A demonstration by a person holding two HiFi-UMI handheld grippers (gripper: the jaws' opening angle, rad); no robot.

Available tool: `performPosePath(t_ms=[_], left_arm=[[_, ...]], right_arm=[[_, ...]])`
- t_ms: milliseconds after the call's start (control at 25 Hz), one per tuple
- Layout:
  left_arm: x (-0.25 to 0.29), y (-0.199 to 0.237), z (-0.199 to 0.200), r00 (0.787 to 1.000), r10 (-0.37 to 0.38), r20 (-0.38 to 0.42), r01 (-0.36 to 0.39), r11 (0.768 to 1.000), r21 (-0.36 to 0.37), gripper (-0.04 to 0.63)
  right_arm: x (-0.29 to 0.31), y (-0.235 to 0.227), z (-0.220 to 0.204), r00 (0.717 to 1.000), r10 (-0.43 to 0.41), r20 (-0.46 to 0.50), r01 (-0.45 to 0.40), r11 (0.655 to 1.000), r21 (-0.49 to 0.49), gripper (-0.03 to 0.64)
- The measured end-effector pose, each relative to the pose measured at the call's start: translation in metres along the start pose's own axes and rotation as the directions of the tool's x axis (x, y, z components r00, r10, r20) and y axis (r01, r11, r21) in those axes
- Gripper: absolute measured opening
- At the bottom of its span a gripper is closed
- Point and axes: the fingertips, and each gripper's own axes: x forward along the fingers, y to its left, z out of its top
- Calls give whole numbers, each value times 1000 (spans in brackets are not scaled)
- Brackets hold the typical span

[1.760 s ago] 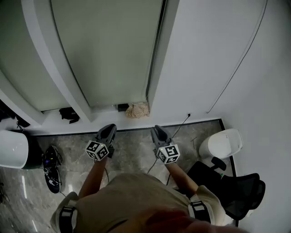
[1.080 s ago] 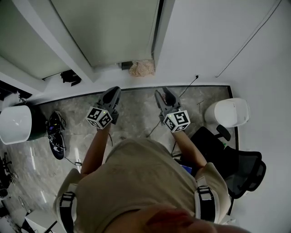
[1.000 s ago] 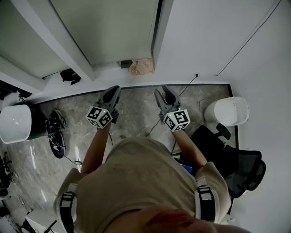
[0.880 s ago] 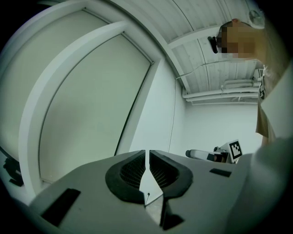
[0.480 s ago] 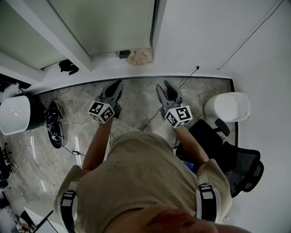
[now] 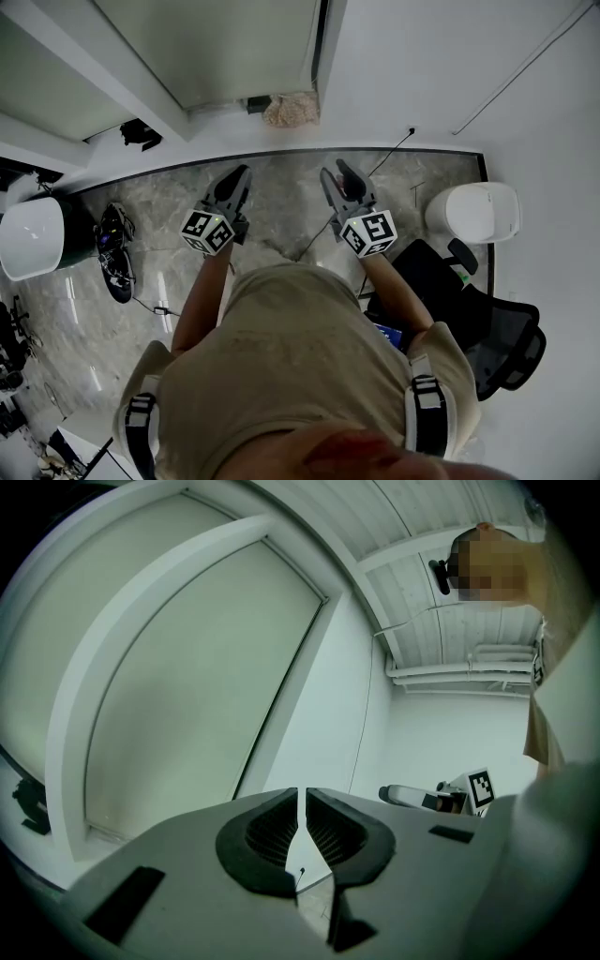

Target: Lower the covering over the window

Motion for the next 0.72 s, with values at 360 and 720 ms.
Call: performPosePath(t_ms=[360, 720], left_arm=[[3, 39, 24, 999, -53, -4, 53, 999, 10, 41], [-10, 93, 32, 998, -64, -11, 64, 998, -19, 41]], right_arm=[[50, 12, -12, 998, -26, -53, 31, 996, 80, 147], [103, 38, -18, 999, -16, -35, 21, 985, 172, 158]])
